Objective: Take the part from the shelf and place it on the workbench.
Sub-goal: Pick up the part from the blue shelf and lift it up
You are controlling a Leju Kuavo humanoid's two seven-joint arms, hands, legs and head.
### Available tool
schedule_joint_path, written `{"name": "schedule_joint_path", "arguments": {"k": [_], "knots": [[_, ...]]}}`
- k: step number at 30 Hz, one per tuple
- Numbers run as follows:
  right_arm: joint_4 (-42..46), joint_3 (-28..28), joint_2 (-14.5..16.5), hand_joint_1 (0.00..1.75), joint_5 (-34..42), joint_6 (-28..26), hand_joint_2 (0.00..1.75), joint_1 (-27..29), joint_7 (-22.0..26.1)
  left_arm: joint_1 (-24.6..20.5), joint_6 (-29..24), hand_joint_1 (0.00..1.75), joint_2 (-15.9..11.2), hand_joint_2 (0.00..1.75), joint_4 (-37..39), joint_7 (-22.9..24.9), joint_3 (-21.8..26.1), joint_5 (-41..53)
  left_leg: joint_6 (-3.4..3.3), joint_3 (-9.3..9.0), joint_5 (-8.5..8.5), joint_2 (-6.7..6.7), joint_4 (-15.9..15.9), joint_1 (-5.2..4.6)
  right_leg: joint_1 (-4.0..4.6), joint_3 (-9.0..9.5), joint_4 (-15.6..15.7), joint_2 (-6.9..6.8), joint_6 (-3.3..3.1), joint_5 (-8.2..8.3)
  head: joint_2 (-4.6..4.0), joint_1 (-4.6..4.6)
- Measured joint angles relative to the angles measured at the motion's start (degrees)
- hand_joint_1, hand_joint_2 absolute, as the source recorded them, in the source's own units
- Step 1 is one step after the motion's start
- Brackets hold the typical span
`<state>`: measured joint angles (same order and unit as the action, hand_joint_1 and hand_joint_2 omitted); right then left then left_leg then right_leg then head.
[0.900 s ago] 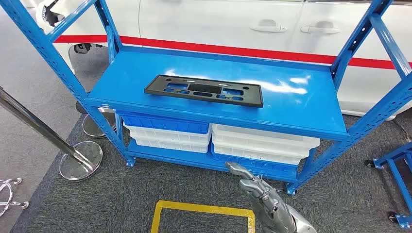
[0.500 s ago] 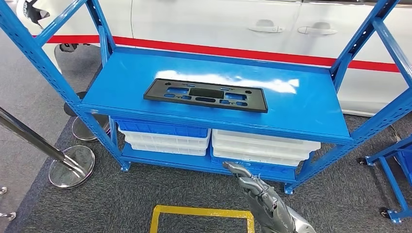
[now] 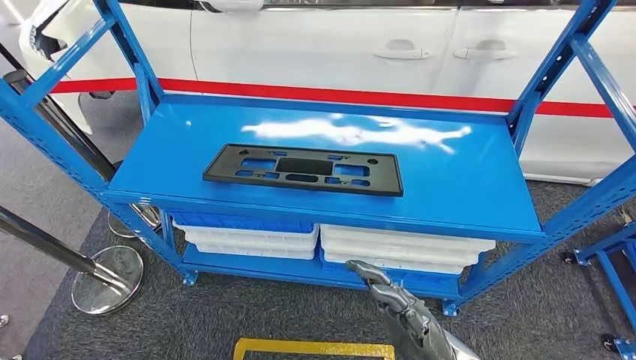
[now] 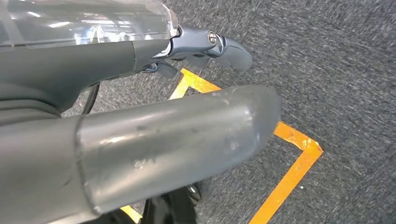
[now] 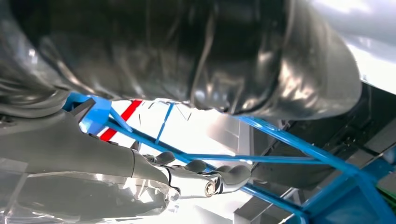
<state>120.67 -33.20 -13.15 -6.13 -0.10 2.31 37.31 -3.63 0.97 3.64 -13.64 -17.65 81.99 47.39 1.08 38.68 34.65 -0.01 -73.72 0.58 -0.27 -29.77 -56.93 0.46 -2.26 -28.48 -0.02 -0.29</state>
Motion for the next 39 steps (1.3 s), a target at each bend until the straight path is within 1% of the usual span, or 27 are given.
{"name": "schedule_joint_path", "arguments": {"k": [1,3,5,8,9,10,11,13,14,15,16,17,18,19,20,21,24,25,27,29,30,31,33,34,36,37,39], "knots": [[-0.01,0.0,0.02,0.0,-0.01,0.03,0.0,0.12,0.0,0.09,-0.01,0.0,-0.01,0.0,0.0,-0.02,0.0,0.01,0.12,0.07,-1.46,0.01,1.89,0.08,-0.05,0.86,0.0,0.11,0.16,-0.63,0.01,0.0],[-0.02,0.0,0.07,0.0,-0.03,0.14,0.0,0.22,0.0,0.19,-0.01,0.0,-0.03,0.0,0.0,-0.03,0.0,0.02,0.06,-1.4,-7.14,0.03,8.93,0.13,-0.11,2.59,-0.02,0.18,0.58,-2.02,0.01,0.01],[-0.07,0.0,0.11,0.0,-0.08,0.27,0.0,0.32,-0.01,0.2,-0.01,0.0,-0.05,0.0,0.01,-0.04,0.0,0.03,-0.62,-2.47,-10.18,0.05,13.56,-0.14,-0.05,3.46,-0.02,0.25,1.23,-3.15,0.01,0.02],[-0.14,0.0,0.18,0.0,-0.23,0.79,0.0,0.39,-0.06,0.24,0.01,0.0,-0.08,0.0,0.02,-0.04,0.0,0.04,-1.98,-3.37,-10.08,-0.01,14.61,-0.22,0.07,3.9,-0.57,0.27,2.23,-3.56,0.0,0.02],[-0.15,0.0,0.19,0.0,-0.29,0.96,0.0,0.37,-0.06,0.26,0.02,0.0,-0.08,0.0,0.02,-0.04,0.0,0.04,-2.35,-3.93,-9.94,-0.03,14.97,-0.11,0.04,3.57,-1.89,0.17,2.47,-3.32,0.0,0.02],[-0.16,0.0,0.19,0.0,-0.34,1.02,0.0,0.36,-0.07,0.22,0.03,0.0,-0.08,0.0,0.02,-0.05,0.0,0.05,-2.71,-4.59,-9.74,-0.05,15.28,-0.02,0.0,2.37,-4.21,0.06,2.69,-3.27,0.0,0.02],[-0.19,0.0,0.19,0.0,-0.38,1.03,0.0,0.37,-0.08,0.17,0.04,0.0,-0.08,0.0,0.02,-0.06,0.0,0.07,-2.99,-5.16,-9.45,-0.05,15.58,0.03,-0.09,0.36,-7.56,-0.04,2.91,-3.78,0.0,0.03],[-0.23,0.0,0.19,0.0,-0.45,1.06,0.0,0.42,-0.1,0.14,0.04,0.0,-0.09,0.0,0.02,-0.06,0.0,0.09,-3.32,-6.26,-8.51,-0.07,15.78,0.01,-0.17,-4.81,-14.51,-0.12,3.32,-6.66,0.01,0.03],[-0.29,0.0,0.19,0.0,-0.51,1.16,0.0,0.46,-0.21,0.15,0.04,0.0,-0.1,0.0,0.02,-0.06,0.0,0.09,-3.32,-6.91,-7.95,-0.08,15.8,0.0,-0.21,-6.94,-16.52,-0.12,3.45,-8.21,0.01,0.03],[-0.37,0.0,0.19,0.0,-0.58,1.37,0.0,0.52,-0.46,0.17,0.04,0.0,-0.1,0.0,0.02,-0.06,0.0,0.09,-3.28,-7.69,-7.33,-0.13,15.8,0.0,-0.23,-8.3,-16.9,-0.13,3.49,-8.85,0.01,0.03],[-0.49,0.0,0.18,0.0,-0.65,1.67,0.0,0.61,-0.9,0.19,0.04,0.0,-0.1,0.0,0.02,-0.08,0.0,0.09,-3.2,-8.59,-6.67,-0.18,15.81,-0.01,-0.25,-8.8,-15.55,-0.15,3.41,-8.16,0.01,0.03],[-0.69,0.0,0.15,0.0,-0.68,2.11,0.0,0.74,-1.58,0.21,0.04,0.0,-0.1,0.0,0.02,-0.1,0.0,0.08,-3.07,-9.58,-5.98,-0.24,15.82,-0.01,-0.25,-8.55,-12.68,-0.16,3.23,-5.98,0.01,0.03],[-1.02,0.0,0.08,0.0,-0.55,2.72,0.44,0.89,-2.49,0.28,0.02,0.0,-0.09,0.0,0.02,-0.13,0.0,0.09,-2.9,-10.35,-5.29,-0.29,15.86,-0.02,-0.16,-8.04,-8.99,-0.21,2.89,-2.4,0.01,0.03],[-1.54,-0.01,0.0,0.0,-0.26,3.42,0.87,1.05,-3.62,0.29,-0.04,0.0,-0.07,0.0,0.03,-0.16,0.0,0.15,-2.64,-11.03,-4.69,-0.37,15.79,-0.07,0.02,-7.64,-5.94,-0.3,2.53,0.45,0.01,0.0],[-2.2,-0.02,-0.11,0.0,0.08,4.19,1.31,1.19,-4.97,0.26,-0.13,0.0,-0.04,0.0,0.04,-0.17,0.0,0.2,-2.3,-11.38,-4.16,-0.39,15.75,-0.12,0.22,-7.4,-3.88,-0.36,2.17,2.79,0.01,-0.03],[-2.93,-0.03,-0.23,0.0,0.39,4.89,1.75,1.31,-6.28,0.25,-0.22,0.0,-0.03,0.0,0.05,-0.19,0.0,0.26,-1.94,-11.69,-3.81,-0.4,15.67,-0.16,0.4,-7.4,-2.88,-0.36,1.8,4.04,0.01,-0.03],[-6.11,-0.07,-0.69,0.0,-0.34,5.92,1.75,0.71,-9.61,0.1,-0.2,0.0,-0.16,0.0,0.07,-0.2,0.0,0.43,-0.88,-11.89,-3.78,-0.29,14.55,-0.19,0.26,-6.41,-2.07,-0.13,0.85,3.87,0.0,-0.02],[-7.59,-0.12,-0.79,0.0,-1.6,5.55,1.75,0.03,-10.71,0.01,-0.14,0.0,-0.21,0.0,0.08,-0.19,-0.01,0.59,-0.61,-11.1,-3.5,-0.28,12.95,-0.16,0.13,-5.81,-1.67,-0.13,0.53,3.75,0.0,-0.04],[-10.83,-0.52,-0.75,0.0,-6.15,3.22,1.75,-1.9,-13.41,-0.2,-0.1,0.0,-0.25,0.0,0.1,-0.15,-0.02,1.05,-0.18,-7.95,-1.1,-0.27,7.3,-0.04,-0.03,-4.96,-1.15,-0.15,0.02,3.4,0.01,-0.04],[-14.43,-1.52,-0.69,0.0,-13.73,-1.24,1.75,-4.39,-17.11,-0.28,-0.11,0.0,-0.31,0.0,0.11,-0.06,-0.02,1.51,0.19,-3.8,1.76,-0.26,1.53,0.03,0.03,-4.65,-1.16,-0.05,-0.2,2.98,0.01,-0.04],[-16.27,-2.22,-0.67,0.0,-18.19,-3.84,1.75,-5.71,-19.1,-0.28,-0.11,0.0,-0.33,0.0,0.11,0.04,-0.03,1.73,0.26,-2.45,1.82,-0.26,0.46,0.04,0.06,-4.46,-1.22,0.03,-0.21,2.74,0.01,-0.04],[-17.95,-2.96,-0.63,0.0,-22.27,-6.16,1.75,-7.01,-20.88,-0.28,-0.11,0.0,-0.36,0.0,0.11,0.13,-0.04,1.96,0.23,-2.01,0.6,-0.26,1.25,0.03,0.1,-4.19,-1.28,0.11,-0.18,2.5,0.01,-0.04],[-20.96,-4.46,-0.46,0.0,-29.39,-9.4,1.75,-9.42,-24.16,-0.29,-0.11,0.0,-0.37,0.0,0.11,0.33,-0.07,2.33,-0.19,-3.76,-4.6,-0.24,7.84,-0.01,0.15,-3.49,-1.41,0.17,0.0,1.95,0.0,-0.04],[-22.29,-5.15,-0.35,0.0,-32.36,-10.35,1.75,-10.53,-25.66,-0.33,-0.11,0.0,-0.4,0.0,0.11,0.42,-0.08,2.46,-0.49,-4.8,-6.45,-0.23,11.16,-0.17,0.2,-3.22,-1.47,0.15,0.13,1.75,0.0,-0.03],[-24.97,-6.61,-0.15,0.0,-38.27,-11.63,1.75,-12.56,-28.6,-0.42,-0.14,0.0,-0.47,0.0,0.11,0.6,-0.11,2.72,-1.18,-5.78,-7.78,-0.21,14.86,-0.59,0.24,-3.24,-1.55,0.15,0.57,1.55,0.0,-0.05],[-26.23,-7.32,-0.07,0.0,-40.77,-12.11,1.75,-13.36,-29.76,-0.43,-0.17,0.0,-0.54,0.0,0.11,0.69,-0.15,2.87,-1.47,-5.76,-7.61,-0.24,15.07,-0.79,0.24,-3.29,-1.52,0.15,0.86,1.51,0.01,-0.05],[-28.4,-8.48,0.12,0.0,-44.54,-12.95,1.75,-14.43,-31.5,-0.4,-0.25,0.0,-0.61,0.0,0.11,0.89,-0.3,3.08,-2.09,-6.06,-8.44,-0.26,15.72,-0.62,0.27,-3.25,-1.51,0.11,1.51,1.23,0.01,-0.05]]}}
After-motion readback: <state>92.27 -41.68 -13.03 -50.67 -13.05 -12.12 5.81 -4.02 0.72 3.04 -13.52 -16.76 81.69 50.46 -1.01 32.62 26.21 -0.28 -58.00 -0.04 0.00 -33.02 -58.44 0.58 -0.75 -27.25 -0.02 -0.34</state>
